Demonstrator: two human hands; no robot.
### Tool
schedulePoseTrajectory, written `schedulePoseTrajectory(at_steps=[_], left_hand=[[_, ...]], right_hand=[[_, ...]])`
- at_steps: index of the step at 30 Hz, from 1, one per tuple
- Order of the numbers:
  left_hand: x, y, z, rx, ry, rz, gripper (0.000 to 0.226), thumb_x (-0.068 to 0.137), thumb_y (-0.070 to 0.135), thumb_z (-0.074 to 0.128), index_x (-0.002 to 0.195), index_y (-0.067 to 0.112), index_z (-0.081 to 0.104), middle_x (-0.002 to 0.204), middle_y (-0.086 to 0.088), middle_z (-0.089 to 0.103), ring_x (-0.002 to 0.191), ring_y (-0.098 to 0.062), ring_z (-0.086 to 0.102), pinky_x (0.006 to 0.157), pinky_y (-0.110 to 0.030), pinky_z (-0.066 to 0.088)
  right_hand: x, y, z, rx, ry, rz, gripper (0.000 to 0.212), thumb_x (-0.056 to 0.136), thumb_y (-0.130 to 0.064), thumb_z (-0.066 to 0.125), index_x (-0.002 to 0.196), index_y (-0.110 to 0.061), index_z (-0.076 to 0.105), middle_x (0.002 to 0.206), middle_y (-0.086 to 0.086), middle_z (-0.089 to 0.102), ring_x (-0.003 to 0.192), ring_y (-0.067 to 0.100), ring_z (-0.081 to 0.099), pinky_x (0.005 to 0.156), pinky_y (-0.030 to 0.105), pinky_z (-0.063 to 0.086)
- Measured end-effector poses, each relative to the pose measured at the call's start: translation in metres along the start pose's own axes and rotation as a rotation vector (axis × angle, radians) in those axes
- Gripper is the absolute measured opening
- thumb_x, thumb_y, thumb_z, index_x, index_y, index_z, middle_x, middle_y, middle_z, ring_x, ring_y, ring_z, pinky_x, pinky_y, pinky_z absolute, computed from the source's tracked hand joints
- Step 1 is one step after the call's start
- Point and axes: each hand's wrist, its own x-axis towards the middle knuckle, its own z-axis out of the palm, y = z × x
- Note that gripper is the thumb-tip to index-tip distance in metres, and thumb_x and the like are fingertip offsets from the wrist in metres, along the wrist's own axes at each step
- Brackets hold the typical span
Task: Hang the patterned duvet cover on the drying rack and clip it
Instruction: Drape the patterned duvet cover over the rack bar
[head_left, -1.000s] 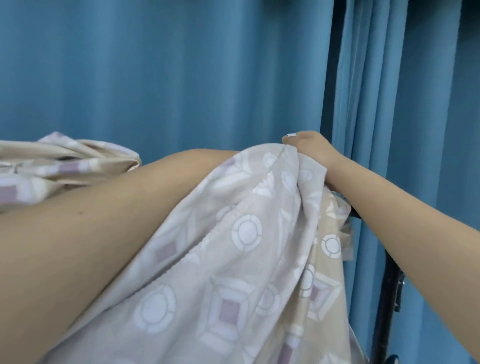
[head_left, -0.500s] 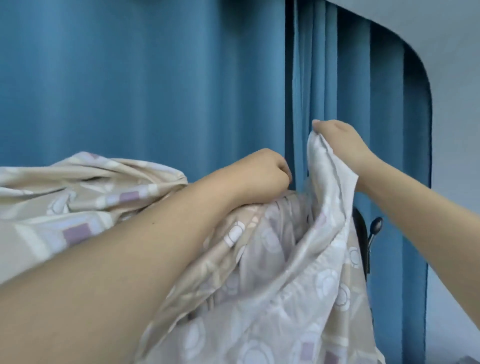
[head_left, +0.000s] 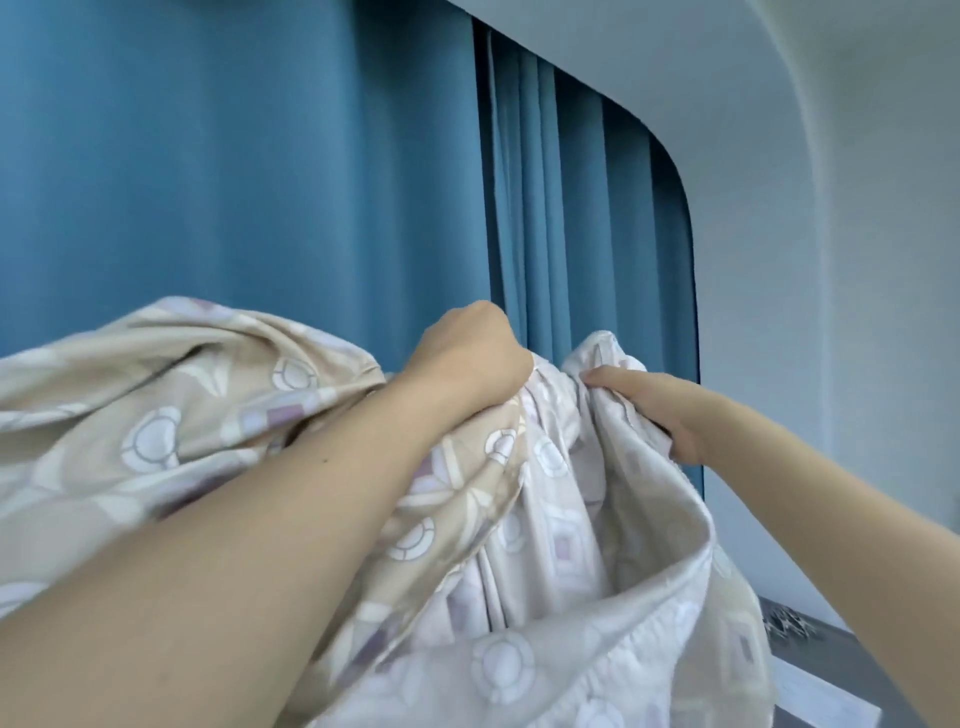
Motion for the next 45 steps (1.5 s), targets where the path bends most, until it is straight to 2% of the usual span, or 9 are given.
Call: schedulePoseTrajectory(at_steps=[16,20,25,27,30,34,38,42,45], left_hand=[[-0.024,-0.043,-0.103,-0.561,0.796,-0.336,0.032,0.102,0.022,0.035,0.113,0.0,0.055,0.123,-0.014,0.058,0.113,-0.033,0.055,0.086,-0.035,0.041],[-0.039,-0.055,-0.132,-0.207,0.573,-0.299,0.029,0.098,0.02,0.04,0.114,0.001,0.056,0.123,-0.016,0.056,0.113,-0.037,0.053,0.082,-0.038,0.04],[-0.095,-0.036,-0.137,-0.161,0.413,0.028,0.02,0.086,0.029,0.051,0.094,0.012,0.057,0.095,-0.005,0.057,0.092,-0.027,0.056,0.071,-0.037,0.043],[-0.129,-0.014,-0.136,-0.376,0.021,-0.006,0.064,0.064,0.07,0.056,0.09,0.011,0.06,0.08,0.001,0.061,0.067,-0.023,0.057,0.065,-0.038,0.047],[-0.157,-0.006,-0.116,0.256,-0.439,-0.074,0.07,0.059,0.077,0.061,0.102,0.023,0.05,0.094,0.009,0.056,0.085,-0.016,0.057,0.068,-0.028,0.045],[-0.144,-0.012,-0.112,0.499,-0.152,-0.014,0.017,0.083,0.02,0.05,0.069,0.015,0.042,0.072,-0.001,0.045,0.068,-0.023,0.049,0.053,-0.028,0.029],[-0.105,-0.036,-0.17,0.611,0.183,-0.131,0.018,0.075,0.025,0.052,0.073,0.007,0.047,0.071,-0.008,0.047,0.071,-0.029,0.049,0.064,-0.034,0.043],[-0.049,-0.065,-0.223,0.658,0.159,-0.283,0.035,0.081,0.034,0.076,0.073,0.003,0.063,0.06,-0.008,0.052,0.059,-0.024,0.053,0.052,-0.026,0.037],[-0.028,-0.061,-0.224,0.529,0.242,-0.325,0.028,0.083,0.022,0.074,0.102,0.003,0.063,0.081,-0.004,0.058,0.098,-0.028,0.064,0.074,-0.031,0.046]], right_hand=[[-0.089,-0.115,0.051,0.313,-0.144,-0.348,0.029,0.091,-0.038,0.059,0.096,-0.01,0.067,0.08,0.008,0.07,0.06,0.019,0.069,0.053,0.024,0.055],[-0.1,-0.131,0.085,0.36,-0.062,-0.421,0.019,0.093,-0.03,0.057,0.087,-0.013,0.06,0.068,0.003,0.063,0.041,0.01,0.061,0.037,0.014,0.043],[-0.076,-0.134,0.121,0.462,0.124,-0.41,0.014,0.092,-0.02,0.053,0.098,-0.009,0.059,0.08,0.005,0.059,0.07,0.018,0.062,0.071,0.028,0.053],[-0.073,-0.134,0.12,0.468,0.252,-0.318,0.038,0.089,-0.028,0.057,0.121,-0.009,0.054,0.107,0.006,0.063,0.093,0.023,0.064,0.089,0.036,0.052],[-0.076,-0.138,0.116,0.503,0.316,-0.229,0.053,0.09,-0.037,0.059,0.131,-0.01,0.041,0.118,0.005,0.056,0.104,0.023,0.057,0.088,0.032,0.046],[-0.084,-0.139,0.107,0.567,0.242,-0.419,0.043,0.092,-0.04,0.054,0.12,-0.016,0.033,0.085,0.001,0.053,0.075,0.014,0.054,0.063,0.028,0.041],[-0.088,-0.134,0.086,0.503,0.134,-0.586,0.043,0.087,-0.035,0.045,0.128,-0.025,0.037,0.107,0.0,0.056,0.09,0.019,0.059,0.077,0.034,0.051],[-0.085,-0.116,0.061,0.245,-0.194,-0.548,0.023,0.072,-0.007,0.046,0.092,-0.013,0.057,0.076,0.001,0.061,0.07,0.023,0.058,0.066,0.029,0.049],[-0.084,-0.108,0.057,-0.24,-0.247,-0.653,0.005,0.085,-0.012,0.062,0.088,-0.009,0.062,0.081,0.004,0.065,0.076,0.022,0.059,0.068,0.03,0.047]])
